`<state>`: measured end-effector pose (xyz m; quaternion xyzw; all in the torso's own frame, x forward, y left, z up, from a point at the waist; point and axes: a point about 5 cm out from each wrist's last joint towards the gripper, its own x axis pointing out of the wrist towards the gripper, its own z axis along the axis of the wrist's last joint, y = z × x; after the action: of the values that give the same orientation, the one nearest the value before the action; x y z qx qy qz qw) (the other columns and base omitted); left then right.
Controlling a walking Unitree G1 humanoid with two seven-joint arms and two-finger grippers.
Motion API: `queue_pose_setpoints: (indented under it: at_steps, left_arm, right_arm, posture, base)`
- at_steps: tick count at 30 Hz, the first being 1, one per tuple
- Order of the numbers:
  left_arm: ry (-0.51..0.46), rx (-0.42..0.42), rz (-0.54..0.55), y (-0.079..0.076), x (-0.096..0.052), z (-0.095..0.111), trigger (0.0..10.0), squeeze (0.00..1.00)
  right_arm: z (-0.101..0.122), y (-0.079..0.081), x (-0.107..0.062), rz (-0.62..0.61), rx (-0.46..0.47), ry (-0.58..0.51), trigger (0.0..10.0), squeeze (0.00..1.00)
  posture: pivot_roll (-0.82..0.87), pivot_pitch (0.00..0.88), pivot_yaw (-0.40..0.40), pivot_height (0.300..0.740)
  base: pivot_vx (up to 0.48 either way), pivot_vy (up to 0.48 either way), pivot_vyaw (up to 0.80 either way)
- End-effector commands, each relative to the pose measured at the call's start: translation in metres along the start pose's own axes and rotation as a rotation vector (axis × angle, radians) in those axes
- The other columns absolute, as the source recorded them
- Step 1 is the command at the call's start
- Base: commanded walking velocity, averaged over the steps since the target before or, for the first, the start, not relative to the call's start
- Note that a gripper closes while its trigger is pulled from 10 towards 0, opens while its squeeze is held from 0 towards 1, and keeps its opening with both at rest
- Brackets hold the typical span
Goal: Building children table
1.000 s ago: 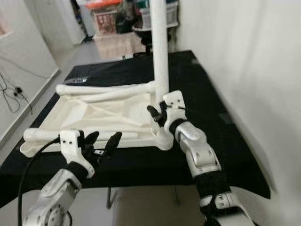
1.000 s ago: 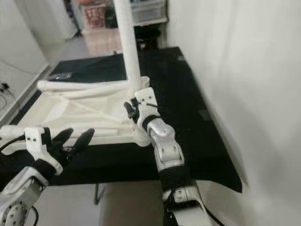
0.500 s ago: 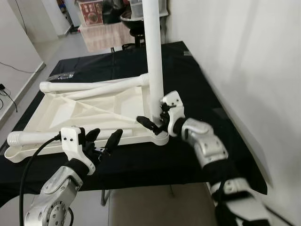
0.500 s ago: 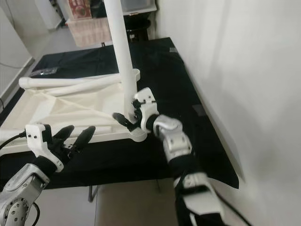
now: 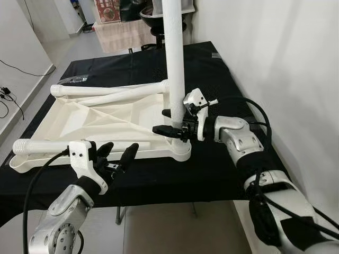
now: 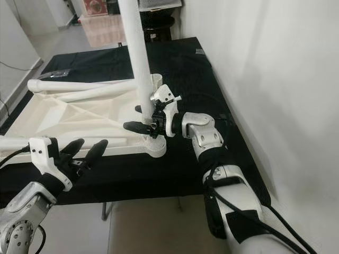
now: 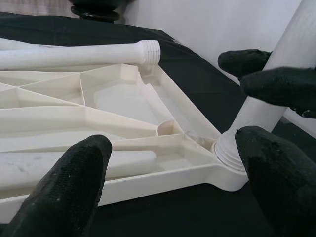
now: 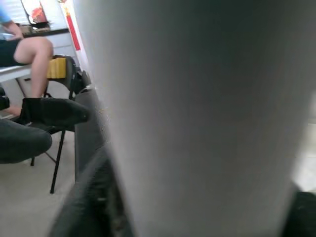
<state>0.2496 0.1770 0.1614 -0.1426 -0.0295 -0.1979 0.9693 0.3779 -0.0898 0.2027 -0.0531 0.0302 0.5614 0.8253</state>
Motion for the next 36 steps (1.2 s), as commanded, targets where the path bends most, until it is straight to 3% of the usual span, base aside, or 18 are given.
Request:
queue_pose_setpoints:
  at_steps: [1, 8, 10, 11, 13, 14, 16, 21, 22, 24, 25, 26, 27, 32, 33, 34, 35, 36]
  left_arm:
    - [0.02, -0.004, -0.003, 0.001, -0.004, -0.002, 10.0, 0.0]
    - [0.015, -0.009, -0.002, 0.001, -0.006, -0.001, 10.0, 0.0]
    - [0.015, -0.009, -0.002, 0.001, -0.006, -0.001, 10.0, 0.0]
    - [0.014, -0.008, 0.0, 0.003, -0.007, 0.0, 10.0, 0.0]
    - [0.014, -0.008, 0.0, 0.003, -0.007, 0.0, 10.0, 0.0]
    - [0.018, -0.005, 0.001, 0.004, -0.007, 0.0, 10.0, 0.0]
    - [0.022, -0.002, 0.002, 0.005, -0.006, 0.0, 10.0, 0.0]
    - [0.031, -0.004, -0.008, 0.006, -0.004, -0.001, 10.0, 0.0]
    - [0.027, -0.002, 0.001, 0.006, -0.004, -0.001, 10.0, 0.0]
    - [0.024, -0.001, 0.009, 0.007, -0.004, -0.002, 10.0, 0.0]
    - [0.023, 0.001, 0.014, 0.007, -0.005, -0.002, 10.0, 0.0]
    - [0.023, 0.001, 0.014, 0.007, -0.005, -0.002, 10.0, 0.0]
    - [0.023, 0.001, 0.015, 0.007, -0.005, -0.003, 10.0, 0.0]
    - [0.031, -0.005, 0.006, 0.005, -0.005, -0.006, 10.0, 0.0]
    - [0.031, -0.007, 0.004, 0.004, -0.005, -0.006, 10.0, 0.0]
    - [0.031, -0.007, 0.004, 0.004, -0.005, -0.006, 10.0, 0.0]
    - [0.029, -0.009, 0.002, 0.003, -0.004, -0.006, 10.0, 0.0]
    - [0.029, -0.009, 0.002, 0.003, -0.004, -0.006, 10.0, 0.0]
  right_arm:
    - [0.002, 0.003, 0.006, 0.037, 0.006, -0.012, 0.0, 0.0]
    - [-0.027, 0.003, -0.008, -0.221, -0.047, 0.122, 0.0, 0.0]
    - [-0.027, 0.003, -0.008, -0.221, -0.047, 0.122, 0.0, 0.0]
    - [-0.039, 0.018, -0.003, -0.552, 0.086, 0.072, 0.0, 0.0]
    - [-0.039, 0.018, -0.003, -0.552, 0.086, 0.072, 0.0, 0.0]
    - [-0.048, 0.036, -0.006, -0.701, 0.104, 0.096, 0.0, 0.0]
    - [-0.048, 0.042, -0.009, -0.766, 0.107, 0.095, 0.0, 0.0]
    - [-0.044, 0.009, -0.011, -0.821, 0.046, 0.118, 0.0, 0.0]
    - [-0.04, 0.005, -0.012, -0.842, 0.041, 0.112, 7.4, 0.0]
    - [-0.038, 0.004, -0.012, -0.848, 0.04, 0.105, 7.4, 0.0]
    - [-0.038, 0.004, -0.011, -0.807, 0.029, 0.11, 10.0, 0.15]
    - [-0.038, 0.004, -0.011, -0.807, 0.029, 0.11, 10.0, 0.15]
    - [-0.037, 0.004, -0.009, -0.72, 0.024, 0.099, 10.0, 1.0]
    - [-0.019, 0.007, -0.007, -0.504, -0.006, 0.014, 10.0, 1.0]
    - [-0.013, 0.009, -0.008, -0.398, -0.022, -0.004, 10.0, 0.46]
    - [-0.013, 0.009, -0.008, -0.398, -0.022, -0.004, 10.0, 0.46]
    - [-0.01, 0.009, -0.009, -0.256, -0.053, -0.001, 10.0, 0.0]
    - [-0.01, 0.009, -0.009, -0.256, -0.053, -0.001, 10.0, 0.0]
  posture:
    - [-0.03, 0.052, 0.097, 0.74]
    - [-0.04, 0.074, 0.083, 0.74]
    - [-0.04, 0.074, 0.083, 0.74]
    - [-0.05, 0.09, 0.107, 0.74]
    - [-0.05, 0.09, 0.107, 0.74]
    - [-0.06, 0.082, 0.132, 0.74]
    - [-0.07, 0.06, 0.14, 0.74]
    - [-0.06, 0.044, 0.129, 0.74]
    - [-0.05, 0.042, 0.121, 0.74]
    - [-0.04, 0.035, 0.112, 0.74]
    - [-0.05, 0.021, 0.112, 0.74]
    - [-0.05, 0.021, 0.112, 0.74]
    - [-0.04, 0.016, 0.11, 0.74]
    - [-0.05, 0.007, 0.109, 0.74]
    - [-0.05, 0.012, 0.111, 0.74]
    - [-0.05, 0.012, 0.111, 0.74]
    - [-0.05, 0.013, 0.106, 0.74]
    - [-0.05, 0.013, 0.106, 0.74]
  base:
    - [0.0, 0.0, 0.0]
    - [0.0, 0.0, 0.0]
    - [0.0, 0.0, 0.0]
    - [0.0, 0.0, 0.0]
    - [0.0, 0.0, 0.0]
    - [0.0, 0.0, 0.0]
    - [0.0, 0.0, 0.0]
    - [0.0, 0.0, 0.0]
    - [0.0, 0.0, 0.0]
    - [0.0, 0.0, 0.0]
    - [0.0, 0.0, 0.0]
    - [0.0, 0.0, 0.0]
    - [0.0, 0.0, 0.0]
    - [0.0, 0.0, 0.0]
    - [0.0, 0.0, 0.0]
    - [0.0, 0.0, 0.0]
    - [0.0, 0.0, 0.0]
    - [0.0, 0.0, 0.0]
